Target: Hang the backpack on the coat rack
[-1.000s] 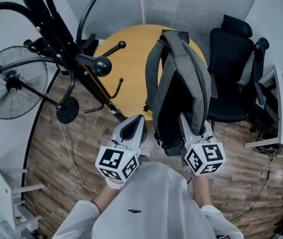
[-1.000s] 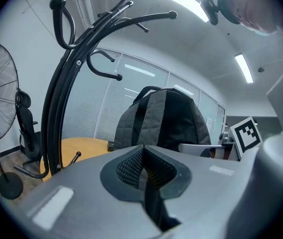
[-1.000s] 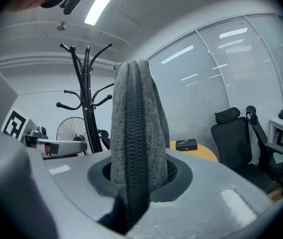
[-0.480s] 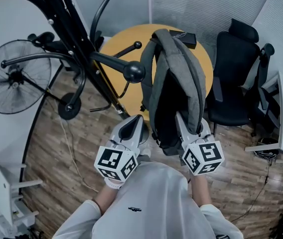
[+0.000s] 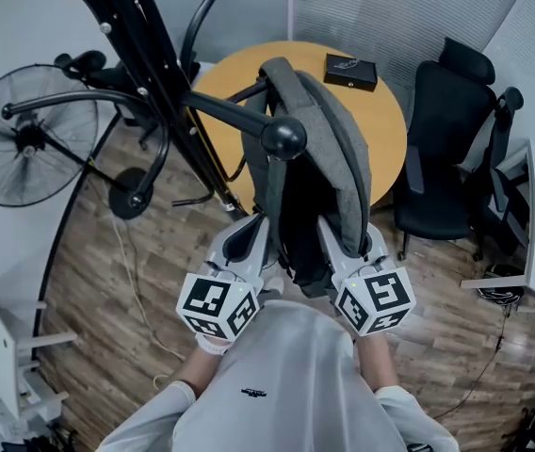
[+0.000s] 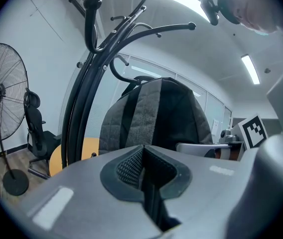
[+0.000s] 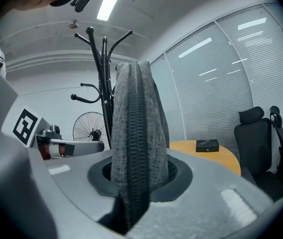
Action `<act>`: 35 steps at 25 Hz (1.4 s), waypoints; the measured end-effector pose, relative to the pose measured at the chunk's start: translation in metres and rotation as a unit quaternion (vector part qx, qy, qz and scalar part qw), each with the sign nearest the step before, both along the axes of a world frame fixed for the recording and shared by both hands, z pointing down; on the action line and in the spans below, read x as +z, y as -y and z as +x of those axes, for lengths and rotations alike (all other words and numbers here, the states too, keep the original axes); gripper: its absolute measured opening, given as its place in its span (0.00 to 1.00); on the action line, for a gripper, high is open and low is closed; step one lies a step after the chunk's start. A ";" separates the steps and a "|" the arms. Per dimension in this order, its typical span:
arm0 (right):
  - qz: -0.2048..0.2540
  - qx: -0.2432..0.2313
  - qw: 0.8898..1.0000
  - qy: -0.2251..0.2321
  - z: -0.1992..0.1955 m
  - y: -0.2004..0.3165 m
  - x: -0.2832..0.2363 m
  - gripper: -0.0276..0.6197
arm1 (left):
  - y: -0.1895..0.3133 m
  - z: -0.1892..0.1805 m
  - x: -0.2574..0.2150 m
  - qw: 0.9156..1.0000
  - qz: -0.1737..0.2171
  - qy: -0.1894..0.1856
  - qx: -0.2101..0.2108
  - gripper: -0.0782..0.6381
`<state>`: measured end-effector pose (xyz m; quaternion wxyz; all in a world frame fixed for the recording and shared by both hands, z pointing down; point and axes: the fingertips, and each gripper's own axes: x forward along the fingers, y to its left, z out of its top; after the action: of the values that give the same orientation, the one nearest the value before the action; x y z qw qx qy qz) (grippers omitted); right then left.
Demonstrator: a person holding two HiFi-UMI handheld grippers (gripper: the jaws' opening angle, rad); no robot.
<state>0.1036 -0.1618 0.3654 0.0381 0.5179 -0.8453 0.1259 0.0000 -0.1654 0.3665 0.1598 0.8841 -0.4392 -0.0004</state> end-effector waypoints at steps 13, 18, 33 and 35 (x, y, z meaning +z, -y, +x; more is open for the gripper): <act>-0.017 -0.081 0.996 -0.034 -0.039 -0.003 0.034 0.19 | -0.002 -0.010 0.012 1.000 -0.017 0.000 -0.011 0.13; -0.018 -0.096 0.995 -0.025 -0.043 0.004 0.048 0.20 | -0.005 -0.012 0.014 1.000 -0.022 0.002 -0.012 0.13; -0.078 -0.076 0.992 -0.062 -0.037 0.013 0.082 0.48 | -0.016 0.002 0.021 0.999 -0.037 0.015 0.015 0.13; -0.080 -0.081 0.992 -0.057 -0.037 0.009 0.081 0.50 | -0.017 0.005 0.022 0.999 -0.038 0.017 0.020 0.13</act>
<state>0.0667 -0.1703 0.4462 0.1377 0.4492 -0.8681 0.1601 0.0050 -0.1479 0.3883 0.1861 0.8860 -0.4233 0.0343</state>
